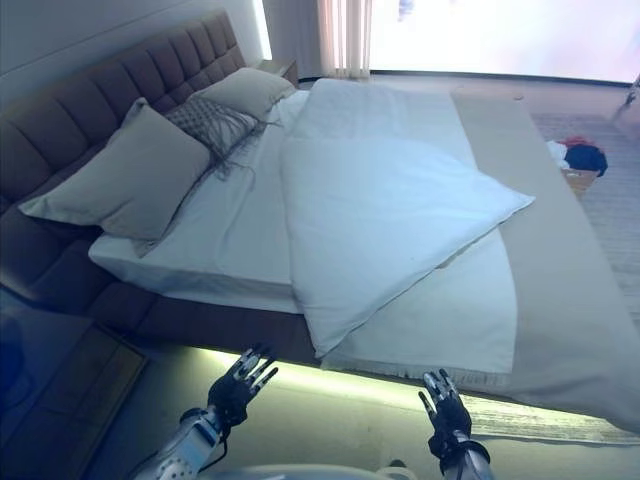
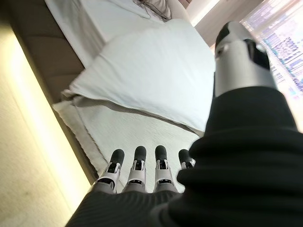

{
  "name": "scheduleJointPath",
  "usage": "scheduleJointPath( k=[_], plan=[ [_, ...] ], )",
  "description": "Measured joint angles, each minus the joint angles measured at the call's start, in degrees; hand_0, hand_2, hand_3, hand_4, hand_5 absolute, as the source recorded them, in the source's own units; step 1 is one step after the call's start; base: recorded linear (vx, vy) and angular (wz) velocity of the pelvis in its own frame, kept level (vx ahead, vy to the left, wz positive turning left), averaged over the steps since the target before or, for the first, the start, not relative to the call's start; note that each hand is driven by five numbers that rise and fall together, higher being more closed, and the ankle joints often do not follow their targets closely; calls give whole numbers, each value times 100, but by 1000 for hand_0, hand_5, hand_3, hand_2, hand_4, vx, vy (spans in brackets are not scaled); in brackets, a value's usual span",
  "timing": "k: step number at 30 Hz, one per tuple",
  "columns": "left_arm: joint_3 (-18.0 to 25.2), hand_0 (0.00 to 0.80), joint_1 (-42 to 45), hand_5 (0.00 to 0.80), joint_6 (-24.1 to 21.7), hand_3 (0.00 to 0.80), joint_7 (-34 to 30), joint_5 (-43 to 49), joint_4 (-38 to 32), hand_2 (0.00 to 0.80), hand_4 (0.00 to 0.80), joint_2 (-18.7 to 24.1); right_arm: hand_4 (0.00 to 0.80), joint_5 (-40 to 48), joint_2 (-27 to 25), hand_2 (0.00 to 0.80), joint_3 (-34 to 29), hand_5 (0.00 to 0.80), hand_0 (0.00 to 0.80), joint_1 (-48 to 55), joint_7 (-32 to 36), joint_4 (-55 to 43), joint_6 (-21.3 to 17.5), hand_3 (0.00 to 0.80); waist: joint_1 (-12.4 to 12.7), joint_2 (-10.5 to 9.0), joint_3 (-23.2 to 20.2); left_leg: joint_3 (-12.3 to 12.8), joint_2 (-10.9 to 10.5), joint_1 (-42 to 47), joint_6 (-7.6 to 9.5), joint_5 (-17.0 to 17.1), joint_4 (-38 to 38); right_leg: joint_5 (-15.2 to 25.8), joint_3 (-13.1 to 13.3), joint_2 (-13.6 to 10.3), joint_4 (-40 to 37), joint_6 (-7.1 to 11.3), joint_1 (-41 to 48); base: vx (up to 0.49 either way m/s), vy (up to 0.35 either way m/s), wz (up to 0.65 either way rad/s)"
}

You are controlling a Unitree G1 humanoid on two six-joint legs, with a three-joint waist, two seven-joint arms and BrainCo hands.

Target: Make the bed neatly

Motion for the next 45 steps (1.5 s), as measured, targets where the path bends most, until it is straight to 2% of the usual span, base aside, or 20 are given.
scheduleJointPath(
  k=[3, 5, 7, 9, 11, 14, 17, 20, 25, 28, 32, 33, 35, 37, 38, 39, 40, 41, 43, 45],
  plan=[
    [-34, 0, -456, 0, -15, 0, -34, 1, 454, 0, 0, -53, 0, 6, 55, 0, -12, 0, 0, -131, -27, 14, -130, 0, 17, 47, 270, -140, -211, -156, 197, -281, 557, -128, -56, -231, 1434, -50, -509, 114, 240, 27],
    [-33, 0, -582, 0, -9, 0, -36, 4, 532, 0, 0, -29, 0, 12, 82, 0, -9, 0, 0, -166, -34, 17, -233, 0, 27, 102, 374, -202, -227, -217, 280, -418, 867, 170, 43, -295, 2451, -406, -978, 173, 66, 26],
    [4, 0, -519, 0, 28, 0, -43, 4, 484, 0, 0, 98, 0, 29, 133, 0, -1, 0, 0, -118, -8, 23, -245, 0, 38, 97, 358, -294, -238, -198, 352, -433, 905, 352, 41, -362, 2896, -494, -1217, 276, -163, 21],
    [30, 0, -376, 0, 55, 0, -37, 4, 327, 0, 0, 339, 0, 39, 228, 0, -1, 0, 0, -110, 17, 21, -266, 0, 58, -130, 333, -275, -304, -230, 364, -424, 873, 107, 2, -370, 2540, -312, -1301, 374, -330, 6],
    [11, 0, -385, 0, 178, 0, 4, 5, 340, 0, 0, 503, 0, 140, 271, 0, -14, 0, 0, -199, 80, 58, -351, 0, 17, -330, 310, -282, -374, -429, 354, -429, 964, 16, 64, -355, 1217, -149, -1241, 359, -264, 4],
    [21, 0, -395, 0, 306, 0, 30, 4, 365, 0, 0, 493, 0, 238, 282, 0, -49, 0, 0, -411, 88, 274, -345, 0, 19, -431, 309, -279, -380, -418, 235, -488, 963, 293, 129, -379, -128, 20, -1081, 347, -229, -3],
    [17, 0, -252, 0, 360, 0, 22, 4, 323, 0, 0, 308, 0, 232, 236, 0, -133, 0, 0, -225, 90, 275, -323, 0, 16, -268, 327, -269, -93, 6, 27, -632, 845, 844, 39, -101, -22, -135, -761, 319, -258, -2],
    [40, 0, -87, 0, 348, 0, 25, 5, 109, 0, 0, 74, 0, 225, 24, 0, -156, 0, 0, -154, 205, 273, -146, 0, 1, -52, 309, -242, 297, 136, -116, -803, 879, 484, -153, 228, 384, -312, -754, 374, -371, 2],
    [328, 0, 131, 0, 277, 0, 158, -104, 91, 0, 0, -32, 0, 110, -73, 0, -203, 0, 0, -159, 359, 220, 199, 0, 20, -228, 279, -271, 649, 208, -49, -809, 1091, 54, -193, 594, 801, -511, -761, 318, -348, 12],
    [459, 0, 255, 0, 178, 0, 160, -172, 123, 0, 0, 89, 0, 110, -91, 0, -41, 0, 0, -337, 483, 243, 305, 0, 35, -380, 180, -241, 761, -16, 194, -738, 1525, -63, -181, 763, 905, -655, -764, 240, -349, -5],
    [446, 0, 104, 0, 160, 0, 152, -172, 290, 0, 0, 192, 0, 111, -61, 0, 25, 0, 0, -675, 440, 494, 308, 0, 54, -656, 83, -203, 813, -759, 846, -175, 2728, -228, -199, 877, 1041, -829, -783, 183, -251, 17],
    [358, 0, -9, 0, 170, 0, 149, -164, 450, 0, 0, 209, 0, 113, -60, 0, 17, 0, 0, -702, 407, 511, 292, 0, 35, -690, 89, -229, 813, -920, 733, 40, 2974, -254, -194, 863, 1052, -1056, -798, 160, -59, 22],
    [95, 0, -96, 0, 183, 0, 93, -159, 601, 0, 0, 136, 0, 123, -65, 0, 83, 0, 0, -701, 308, 536, 227, 0, 67, -692, 76, -265, 655, -909, 410, -49, 3055, -270, -201, 856, 914, -1088, -719, 196, 13, -3],
    [-16, 0, -126, 0, 248, 0, 51, -157, 600, 0, 0, 47, 0, 179, -84, 0, 164, 0, 0, -706, 165, 528, 185, 0, 18, -485, 68, -227, 356, -846, 297, -141, 2693, -260, -210, 895, 451, -1059, -606, 238, 67, -9],
    [-14, 0, -160, 0, 278, 0, 50, -158, 609, 0, 0, -78, 0, 241, -109, 0, 216, 0, 0, -637, 88, 527, 186, 0, 57, -285, -12, -183, 325, -750, 359, -105, 2006, -205, -258, 1075, 130, -965, -440, 245, 72, 4],
    [-45, 0, -201, 0, 276, 0, 57, -161, 454, 0, 0, -181, 0, 267, -221, 0, 219, 0, 0, -595, 77, 375, 186, 0, 42, 143, 41, -190, 573, -599, 430, -77, 1325, -384, -409, 1356, 1161, -1058, -708, 248, 62, 19],
    [-115, 0, -266, 0, 266, 0, 57, -167, 189, 0, 0, -53, 0, 283, -157, 0, 220, 0, 0, -531, 77, 306, 185, 0, 24, 15, 62, -126, 575, -459, -179, -429, 1031, -1128, -301, 1257, 1558, -1224, -679, 259, 77, 15],
    [-178, 0, -504, 0, 294, 0, 115, -167, 468, 0, 0, -98, 0, 282, -98, 0, 240, 0, 0, -557, 47, 482, 202, 0, 38, 19, 245, -167, 638, -422, -483, -317, 1248, -1106, -163, 1360, 1633, -1336, -611, 286, 83, -5],
    [-229, 0, -432, 0, 294, 0, 146, -169, 550, 0, 0, -124, 0, 273, -89, 0, 410, 0, 0, -502, 61, 412, 204, 0, 197, -123, 294, -309, 487, -884, -303, -200, 1890, -1013, 98, 1251, 1440, -1426, -553, 329, 80, -33],
    [-237, 0, -429, 0, 288, 0, 144, -168, 618, 0, 0, -153, 0, 227, -97, 0, 452, 0, 0, -518, 104, 424, 190, 0, 210, -57, 327, -450, 472, -1094, -253, -124, 1009, -933, 141, 1219, 931, -1557, -394, 351, 59, -15]
  ],
)
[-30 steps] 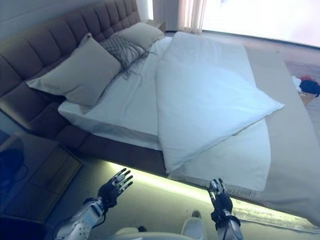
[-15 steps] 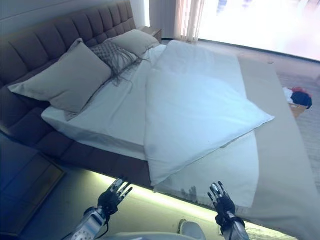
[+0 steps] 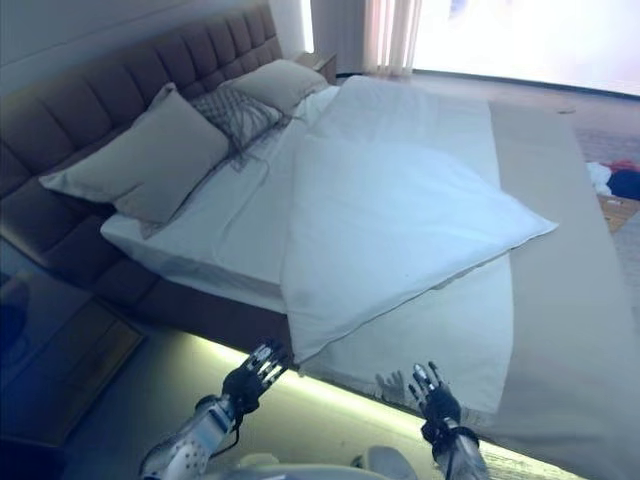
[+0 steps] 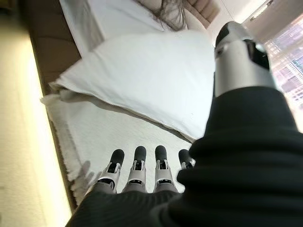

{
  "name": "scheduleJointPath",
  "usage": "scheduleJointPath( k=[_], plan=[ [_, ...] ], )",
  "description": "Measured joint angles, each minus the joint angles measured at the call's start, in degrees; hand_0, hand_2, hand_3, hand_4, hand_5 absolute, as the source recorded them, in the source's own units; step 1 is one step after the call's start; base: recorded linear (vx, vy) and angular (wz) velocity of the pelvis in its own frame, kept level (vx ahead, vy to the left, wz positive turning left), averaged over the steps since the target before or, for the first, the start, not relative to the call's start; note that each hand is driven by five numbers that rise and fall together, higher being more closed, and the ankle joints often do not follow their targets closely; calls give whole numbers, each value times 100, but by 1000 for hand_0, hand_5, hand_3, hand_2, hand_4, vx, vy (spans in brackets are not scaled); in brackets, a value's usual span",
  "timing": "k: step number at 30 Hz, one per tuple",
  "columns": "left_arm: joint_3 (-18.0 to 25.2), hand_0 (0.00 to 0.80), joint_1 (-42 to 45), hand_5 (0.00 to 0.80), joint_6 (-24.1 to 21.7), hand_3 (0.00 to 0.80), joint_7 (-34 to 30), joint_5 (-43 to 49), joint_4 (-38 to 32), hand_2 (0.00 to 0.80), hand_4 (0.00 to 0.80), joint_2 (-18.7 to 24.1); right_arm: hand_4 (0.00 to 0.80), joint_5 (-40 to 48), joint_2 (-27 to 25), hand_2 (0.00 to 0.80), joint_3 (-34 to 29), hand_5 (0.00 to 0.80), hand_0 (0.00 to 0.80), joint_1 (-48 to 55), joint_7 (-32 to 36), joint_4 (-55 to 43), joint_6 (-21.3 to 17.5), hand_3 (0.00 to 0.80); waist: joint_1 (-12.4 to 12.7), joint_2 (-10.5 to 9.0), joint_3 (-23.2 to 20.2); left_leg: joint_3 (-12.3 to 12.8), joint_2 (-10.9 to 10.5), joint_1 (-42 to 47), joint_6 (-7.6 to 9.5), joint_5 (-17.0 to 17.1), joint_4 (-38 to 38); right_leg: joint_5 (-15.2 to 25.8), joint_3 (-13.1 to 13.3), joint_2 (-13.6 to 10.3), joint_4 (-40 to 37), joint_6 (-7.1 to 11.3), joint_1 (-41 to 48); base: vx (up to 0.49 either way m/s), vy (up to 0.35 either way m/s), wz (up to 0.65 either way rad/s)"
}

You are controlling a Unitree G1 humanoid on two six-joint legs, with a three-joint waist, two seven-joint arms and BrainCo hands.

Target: Make the bed neatly

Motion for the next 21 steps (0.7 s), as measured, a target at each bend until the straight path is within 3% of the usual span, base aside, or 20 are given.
scheduleJointPath(
  k=[3, 6, 9, 11, 12, 14, 17, 21],
  plan=[
    [24, 0, 0, 0, -3, 0, -4, 4, 14, 0, 0, -77, 0, 3, -12, 0, -18, 0, 0, 44, 2, 11, -5, 0, 156, 211, 102, -213, 25, -324, 88, 246, -682, 110, 1, 13, -377, -8, 266, 404, 85, -2],
    [38, 0, 108, 0, 8, 0, -2, 5, 25, 0, 0, -59, 0, 6, 9, 0, -16, 0, 0, 37, 16, 40, -20, 0, 391, 363, 99, -202, -7, -399, 86, 250, -606, 63, -28, -6, -378, 71, 469, 442, 168, -30],
    [33, 0, 117, 0, 48, 0, -3, 6, 29, 0, 0, -62, 0, 12, 0, 0, -5, 0, 0, 35, 9, 29, -84, 0, 471, 462, 46, -193, -147, -217, 123, 328, -394, -124, -29, -232, -285, 432, 599, 522, 277, -51],
    [44, 0, 89, 0, 69, 0, 14, 9, 37, 0, 0, -32, 0, 16, 88, 0, 24, 0, 0, 31, -34, 32, -137, 0, 455, 307, 97, 12, -484, -12, 258, 591, -286, -288, -50, -681, -172, 771, 797, 515, 294, -46],
    [73, 0, 48, 0, 116, 0, 33, 19, 49, 0, 0, 3, 0, 28, 200, 0, 12, 0, 0, 65, -130, 8, -138, 0, 433, 182, 89, 57, -682, 7, 362, 494, -113, -344, -142, -921, -29, 899, 868, 411, 256, -22],
    [148, 0, -115, 0, 143, 0, 27, 59, 18, 0, 0, 21, 0, 31, 314, 0, -42, 0, 0, 147, -229, -162, -136, 0, 438, 135, 96, 81, -919, 18, 547, 174, 187, -349, -303, -1207, 410, 978, 833, 394, 281, 4],
    [242, 0, -176, 0, 95, 0, 6, 62, -289, 0, 0, 149, 0, -4, 462, 0, -1, 0, 0, 142, -234, -325, -178, 0, 457, 87, 67, 158, -1119, 242, 706, 54, 99, -267, -340, -1443, 1121, 1095, 560, 322, 177, 7],
    [256, 0, -263, 0, 10, 0, 32, 64, -196, 0, 0, 320, 0, -5, 461, 0, -30, 0, 0, -146, -224, -328, -185, 0, 463, -34, -15, 169, -1203, 306, 815, -60, 70, -77, -343, -1489, 1162, 1175, 534, 196, 82, 1]
  ],
)
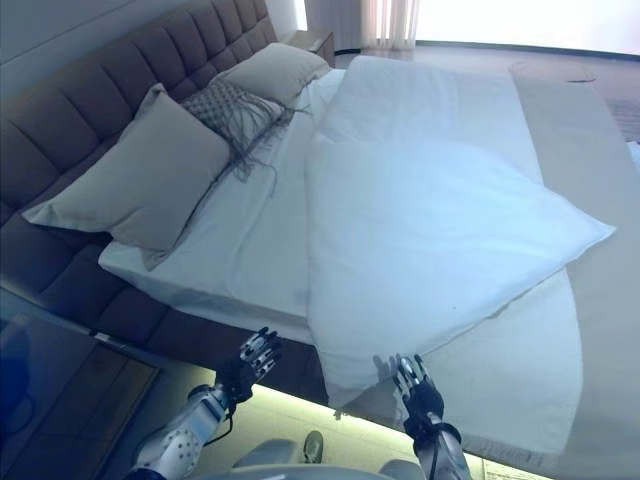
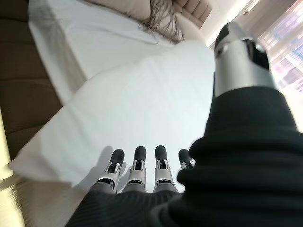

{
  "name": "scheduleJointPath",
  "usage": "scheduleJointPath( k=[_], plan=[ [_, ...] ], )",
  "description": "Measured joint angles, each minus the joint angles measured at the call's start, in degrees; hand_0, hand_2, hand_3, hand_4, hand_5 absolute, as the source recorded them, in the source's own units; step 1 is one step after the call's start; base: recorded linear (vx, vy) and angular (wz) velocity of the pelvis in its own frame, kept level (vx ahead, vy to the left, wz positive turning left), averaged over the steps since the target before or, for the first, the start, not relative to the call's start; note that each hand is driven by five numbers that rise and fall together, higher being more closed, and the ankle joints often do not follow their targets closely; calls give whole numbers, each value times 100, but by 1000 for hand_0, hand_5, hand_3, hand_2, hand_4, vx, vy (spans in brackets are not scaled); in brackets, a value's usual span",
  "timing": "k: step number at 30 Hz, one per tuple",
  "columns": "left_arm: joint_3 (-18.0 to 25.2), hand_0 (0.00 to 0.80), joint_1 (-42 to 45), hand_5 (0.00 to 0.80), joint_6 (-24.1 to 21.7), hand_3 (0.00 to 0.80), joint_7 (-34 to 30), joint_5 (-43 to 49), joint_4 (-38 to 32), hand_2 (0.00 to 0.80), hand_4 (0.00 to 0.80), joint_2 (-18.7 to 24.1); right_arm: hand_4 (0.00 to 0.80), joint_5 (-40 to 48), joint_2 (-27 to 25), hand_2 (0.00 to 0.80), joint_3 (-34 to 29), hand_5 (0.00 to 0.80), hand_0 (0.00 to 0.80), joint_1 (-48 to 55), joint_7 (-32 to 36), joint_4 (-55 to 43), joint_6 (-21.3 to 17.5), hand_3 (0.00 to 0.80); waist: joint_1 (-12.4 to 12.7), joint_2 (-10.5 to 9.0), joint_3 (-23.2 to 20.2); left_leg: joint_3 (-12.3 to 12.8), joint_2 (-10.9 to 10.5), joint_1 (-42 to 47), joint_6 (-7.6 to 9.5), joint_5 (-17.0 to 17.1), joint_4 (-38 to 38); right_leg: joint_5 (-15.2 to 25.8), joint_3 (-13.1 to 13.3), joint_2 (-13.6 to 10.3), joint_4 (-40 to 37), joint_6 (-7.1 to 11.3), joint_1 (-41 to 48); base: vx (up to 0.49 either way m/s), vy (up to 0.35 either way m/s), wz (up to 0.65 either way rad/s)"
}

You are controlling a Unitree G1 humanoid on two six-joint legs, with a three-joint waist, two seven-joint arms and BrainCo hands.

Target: Make the bed neatly

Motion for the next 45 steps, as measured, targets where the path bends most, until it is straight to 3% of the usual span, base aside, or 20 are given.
scheduleJointPath(
  k=[4, 8, 14, 17, 19, 22, 24, 26, 28, 30, 32, 35, 36, 38, 40, 42, 45],
  plan=[
    [-2, 0, -29, 0, -17, 0, 60, -2, 2, 0, 0, 50, 0, 2, 9, 0, -26, 0, 0, -155, 2, 101, -48, 0, -4, -161, -166, -7, 40, 37, 30, -21, -67, 208, -6, 47, -81, 15, 12, 77, 6, 0],
    [3, 0, 83, 0, -21, 0, 103, -4, 15, 0, 0, 70, 0, 0, 139, 0, 2, 0, 0, -373, -1, 410, -52, 0, 80, -283, -312, 156, 165, 12, 38, -12, -110, 322, -18, 82, -701, 66, 72, 9, -78, -29],
    [185, 0, 271, 0, -12, 0, 103, -3, 407, 0, 0, 25, 0, -1, 123, 0, -2, 0, 0, -492, -12, 398, -55, 0, 124, -382, -397, 144, 157, -25, -148, 73, -251, 353, 12, 142, -1816, 104, 207, -22, -167, -61],
    [240, 0, 231, 0, -31, 0, 76, -4, 397, 0, 0, 32, 0, 3, 87, 0, -121, 0, 0, -382, -4, 416, -27, 0, -79, -312, -398, -76, 307, -234, -280, 172, -248, 402, 51, 348, -2050, 206, 229, 3, -194, -4],
    [220, 0, 175, 0, -49, 0, 91, -10, 389, 0, 0, -39, 0, 1, 38, 0, -210, 0, 0, -280, 9, 473, 51, 0, -248, -270, -396, -239, 472, -250, -403, 284, -357, 379, 58, 570, -2051, 80, 266, 16, -294, 38],
    [219, 0, 89, 0, -169, 0, 174, -70, 391, 0, 0, -225, 0, 1, -153, 0, -185, 0, 0, -233, 61, 516, 140, 0, -186, -224, -379, -429, 692, -320, -489, 373, -416, 436, -61, 841, -2176, -96, 361, -32, -271, 40],
    [221, 0, 120, 0, -182, 0, 250, -72, 415, 0, 0, -317, 0, 6, -224, 0, -117, 0, 0, -251, 49, 471, 154, 0, -175, -214, -377, -465, 800, -390, -415, 421, -503, 444, -263, 1008, -2193, -167, 401, -16, -117, 62],
    [223, 0, 145, 0, -139, 0, 214, -66, 410, 0, 0, -350, 0, 14, -307, 0, -16, 0, 0, -234, -9, 355, 155, 0, -163, -218, -369, -435, 903, -462, -396, 424, -623, 441, -541, 1029, -2235, -242, 434, 15, -3, 75],
    [215, 0, 176, 0, -107, 0, 133, -60, 411, 0, 0, -391, 0, 26, -346, 0, -69, 0, 0, -228, -69, 361, 154, 0, -187, -202, -343, -349, 923, -517, -379, 417, -517, 429, -831, 968, -2281, -262, 470, 18, 92, 65],
    [218, 0, 250, 0, -46, 0, 86, -57, 410, 0, 0, -386, 0, 62, -361, 0, -83, 0, 0, -221, -149, 335, 153, 0, -152, -206, -318, -182, 847, -572, -374, 422, -20, 403, -944, 807, -2299, -188, 576, 34, 148, 35],
    [229, 0, 219, 0, -25, 0, 78, -58, 424, 0, 0, -403, 0, 76, -317, 0, -121, 0, 0, -246, -174, 295, 147, 0, -197, -68, -332, -146, 779, -478, -601, 322, -135, 300, -890, 774, -2185, -33, 634, 77, 227, 39],
    [252, 0, 107, 0, -26, 0, 53, -46, 403, 0, 0, -354, 0, 79, -125, 0, -161, 0, 0, -259, -173, 282, 148, 0, -191, -198, -280, -100, 486, -338, -439, 379, -285, 228, -592, 431, -2021, 52, 576, 71, 279, 15],
    [258, 0, 97, 0, -22, 0, 49, -4, 402, 0, 0, -343, 0, 75, -40, 0, -214, 0, 0, -290, -174, 290, 143, 0, -189, -185, -266, -85, 435, -297, -368, 378, -344, 220, -568, 359, -1771, 48, 480, 51, 284, -2],
    [228, 0, 84, 0, -17, 0, 31, 183, 403, 0, 0, -347, 0, 60, -21, 0, -221, 0, 0, -337, -186, 284, 129, 0, -211, -18, -168, -27, 420, -109, -235, 383, -432, 212, -428, 223, -573, 20, 13, 54, 214, -7],
    [231, 0, 89, 0, -14, 0, 18, 183, 414, 0, 0, -284, 0, 53, 22, 0, -206, 0, 0, -252, -216, 270, 124, 0, -324, 44, -125, -32, 330, 105, -116, 364, -516, 264, -329, 7, 540, -166, -474, 98, 36, 12],
    [237, 0, 22, 0, -12, 0, 17, 175, 406, 0, 0, -107, 0, 21, 48, 0, -207, 0, 0, -142, -180, 267, 124, 0, -345, 5, -180, -19, 292, 119, -68, 365, -548, 237, -172, -57, 44, -140, -682, 125, -129, 11],
    [244, 0, -107, 0, 7, 0, 55, 168, 418, 0, 0, 98, 0, 4, 56, 0, -209, 0, 0, -144, -64, 283, 124, 0, -371, -39, -190, -13, 274, 72, -62, 373, -572, 625, 264, -188, -1686, 321, -733, 63, -161, 4]
  ],
)
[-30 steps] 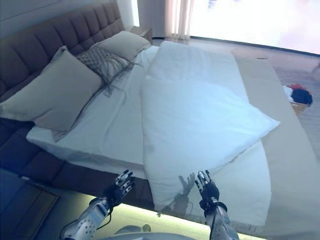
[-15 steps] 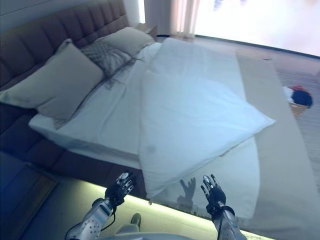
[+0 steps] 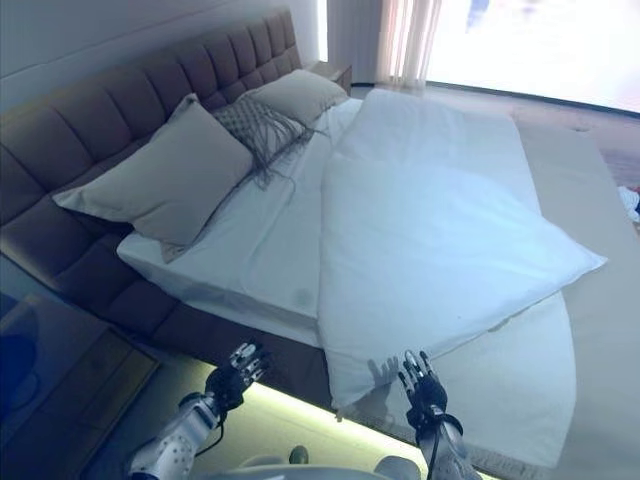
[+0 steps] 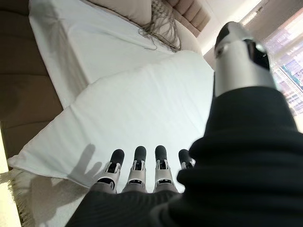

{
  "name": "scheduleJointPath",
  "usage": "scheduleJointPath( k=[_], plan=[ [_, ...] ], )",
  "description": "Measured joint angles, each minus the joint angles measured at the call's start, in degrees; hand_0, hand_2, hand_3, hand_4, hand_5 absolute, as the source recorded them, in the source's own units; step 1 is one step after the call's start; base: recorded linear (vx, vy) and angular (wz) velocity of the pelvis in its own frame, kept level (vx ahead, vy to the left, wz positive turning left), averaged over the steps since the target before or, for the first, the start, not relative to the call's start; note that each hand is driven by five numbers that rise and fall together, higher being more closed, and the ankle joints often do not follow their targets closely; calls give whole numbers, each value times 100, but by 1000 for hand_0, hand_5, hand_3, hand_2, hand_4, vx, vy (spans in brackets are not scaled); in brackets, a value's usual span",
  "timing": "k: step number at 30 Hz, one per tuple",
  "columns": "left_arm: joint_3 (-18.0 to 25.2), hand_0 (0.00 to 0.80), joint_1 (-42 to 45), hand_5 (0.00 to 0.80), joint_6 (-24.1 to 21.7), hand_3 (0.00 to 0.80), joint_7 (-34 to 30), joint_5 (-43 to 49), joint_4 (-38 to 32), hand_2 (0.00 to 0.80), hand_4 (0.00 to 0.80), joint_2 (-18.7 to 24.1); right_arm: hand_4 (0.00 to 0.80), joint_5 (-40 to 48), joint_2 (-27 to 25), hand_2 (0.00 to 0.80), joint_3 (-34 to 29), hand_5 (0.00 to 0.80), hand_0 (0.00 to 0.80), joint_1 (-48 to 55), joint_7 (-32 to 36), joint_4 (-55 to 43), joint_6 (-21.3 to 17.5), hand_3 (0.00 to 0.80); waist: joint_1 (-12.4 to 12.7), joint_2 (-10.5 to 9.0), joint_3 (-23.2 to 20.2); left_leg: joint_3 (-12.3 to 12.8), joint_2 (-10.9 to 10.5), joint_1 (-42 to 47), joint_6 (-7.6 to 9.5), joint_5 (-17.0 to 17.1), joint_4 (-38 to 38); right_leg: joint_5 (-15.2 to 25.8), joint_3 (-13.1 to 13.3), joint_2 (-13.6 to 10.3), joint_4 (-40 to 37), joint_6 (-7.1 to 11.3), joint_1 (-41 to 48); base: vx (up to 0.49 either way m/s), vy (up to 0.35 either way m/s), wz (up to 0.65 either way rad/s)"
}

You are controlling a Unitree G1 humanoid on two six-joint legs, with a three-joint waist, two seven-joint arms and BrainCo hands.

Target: Make the bed neatly

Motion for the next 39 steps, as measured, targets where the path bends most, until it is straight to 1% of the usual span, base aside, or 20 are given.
scheduleJointPath(
  k=[2, 3, 4, 5, 7, 9, 13, 15, 18, 20, 21, 23, 26, 27, 28, 29, 31, 33, 35, 39],
  plan=[
    [61, 0, 11, 0, 33, 0, -5, -2, -1, 0, 0, 15, 0, -1, 41, 0, 0, 0, 0, -8, 22, 60, 0, 0, 11, -70, -40, 31, -5, 43, -16, -9, -88, 268, 30, -146, -352, 101, -36, 23, -149, 8],
    [104, 0, 29, 0, 53, 0, -11, -2, -4, 0, 0, 47, 0, -1, 104, 0, 1, 0, 0, -1, 22, 97, 3, 0, 23, -186, -94, 51, -5, 70, -81, -13, -125, 283, 1, -193, -388, 83, -55, 5, -179, 5],
    [155, 0, 70, 0, 74, 0, -19, -2, -16, 0, 0, 116, 0, -1, 184, 0, 3, 0, 0, 22, 34, 99, 8, 0, 22, -337, -131, 167, 6, 163, -221, 5, -155, 309, -31, -187, -430, 35, -57, 4, -189, 0],
    [215, 0, 155, 0, 90, 0, -13, -1, -4, 0, 0, 109, 0, -3, 212, 0, -8, 0, 0, 19, 43, 135, 11, 0, 25, -407, -154, 186, 85, 246, -325, -29, -162, 640, -36, -136, -389, 113, -55, 37, -201, -4],
    [209, 0, 409, 0, 94, 0, -18, 0, -10, 0, 0, 31, 0, 0, 179, 0, -78, 0, 0, 91, 46, 170, 11, 0, 31, -304, -213, 181, 426, 313, -499, -149, -136, 745, -140, 163, -312, 129, 38, 85, -246, -4],
    [196, 0, 570, 0, 94, 0, -18, 1, -19, 0, 0, -148, 0, 6, 26, 0, -136, 0, 0, 135, 15, 234, 4, 0, 41, -96, -268, 156, 737, 358, -591, -212, -151, 734, -285, 481, -457, -20, 207, 100, -261, 5],
    [205, 0, 611, 0, 133, 0, -12, -2, -26, 0, 0, -353, 0, 252, -223, 0, -341, 0, 0, 110, -292, 310, -72, 0, 19, 91, -240, 146, 1087, 554, -621, -186, -263, 747, -455, 811, -640, -171, 454, 97, -216, 7],
    [207, 0, 592, 0, 160, 0, -13, -2, -25, 0, 0, -345, 0, 523, -200, 0, -579, 0, 0, 110, -327, 353, -118, 0, 16, 114, -223, 173, 1141, 538, -620, -186, -231, 704, -509, 882, -673, -204, 528, 65, -123, 12],
    [197, 0, 609, 0, 266, 0, -18, -3, -27, 0, 0, -339, 0, 959, -192, 0, -809, 0, 0, -37, -325, 708, -174, 0, 23, 129, -127, 154, 1156, 509, -623, -193, -21, 626, -577, 877, -649, -253, 594, 72, 33, 8],
    [176, 0, 609, 0, 292, 0, -28, -11, -28, 0, 0, -342, 0, 1302, -216, 0, -925, 0, 0, -234, -324, 966, -224, 0, 32, 239, -8, 38, 1174, 526, -655, -259, -93, 581, -619, 892, -602, -259, 607, -41, 227, 13],
    [98, 0, 581, 0, 298, 0, -45, -19, -26, 0, 0, -318, 0, 1536, -280, 0, -946, 0, 0, -390, -314, 1151, -254, 0, 47, 371, 68, -59, 1175, 482, -732, -275, -169, 564, -656, 863, -543, -252, 525, -144, 311, 21],
    [-105, 0, 448, 0, 288, 0, -114, -61, -22, 0, 0, -265, 0, 1966, -378, 0, -1128, 0, 0, -771, -270, 1580, -389, 0, 68, 420, 174, -142, 1050, 141, -695, -244, -122, 566, -731, 700, -436, -212, 270, -168, 293, 34],
    [-500, 0, -68, 0, 294, 0, -223, -216, -25, 0, 0, -178, 0, 2721, -687, 0, -1868, 0, 0, -1544, -115, 2977, -448, 0, 152, 580, 292, -151, 810, -496, -551, -73, -28, 580, -964, 345, -190, -84, -254, 29, 178, 60],
    [-532, 0, -208, 0, 294, 0, -225, -229, -85, 0, 0, -161, 0, 2948, -857, 0, -2059, 0, 0, -1760, -113, 3281, -434, 0, 228, 621, 373, -148, 737, -610, -556, 45, 8, 563, -961, 252, -27, -59, -423, 174, 104, 31],
    [-533, 0, -272, 0, 300, 0, -223, -224, -191, 0, 0, -98, 0, 3112, -998, 0, -2222, 0, 0, -1914, -104, 3440, -372, 0, 303, 644, 471, -143, 669, -680, -689, 65, 116, 512, -952, 154, 168, -3, -510, 231, 26, 14],
    [-528, 0, -336, 0, 314, 0, -214, -224, -303, 0, 0, -5, 0, 3267, -1100, 0, -2345, 0, 0, -1949, -95, 3470, -317, 0, 364, 590, 594, -136, 562, -664, -718, 40, 210, 450, -931, 17, 312, 75, -521, 209, -62, 8],
    [-531, 0, -347, 0, 314, 0, -191, -234, -615, 0, 0, 336, 0, 3499, -1118, 0, -2468, 0, 0, -2040, -11, 3467, -239, 0, 415, 419, 854, -88, 414, -580, -678, -79, 411, 250, -880, -218, 657, 127, -583, 30, -179, -2],
    [-530, 0, -471, 0, 295, 0, -198, -254, -744, 0, 0, 778, 0, 3753, -1178, 0, -2467, 0, 0, -2287, 239, 3485, -71, 0, 477, 323, 1120, -37, 418, -730, -678, -166, 620, 246, -854, -250, 734, 117, -728, -163, -209, -15],
    [-534, 0, -683, 0, 236, 0, -182, -322, -756, 0, 0, 934, 0, 3901, -1368, 0, -2470, 0, 0, -2558, 359, 3511, -34, 0, 486, 336, 1324, -49, 438, -1125, -679, -191, 862, 334, -844, -209, 760, 80, -998, -244, -189, -4],
    [-618, 0, -1104, 0, 116, 0, -131, -719, -859, 0, 0, 974, 0, 4514, -1855, 0, -2466, 0, 0, -3185, 676, 3895, 321, 0, 511, 567, 1768, -188, 552, -1968, -700, -249, 1366, 513, -894, -55, 842, 19, -1549, -103, -147, 7]
  ],
)
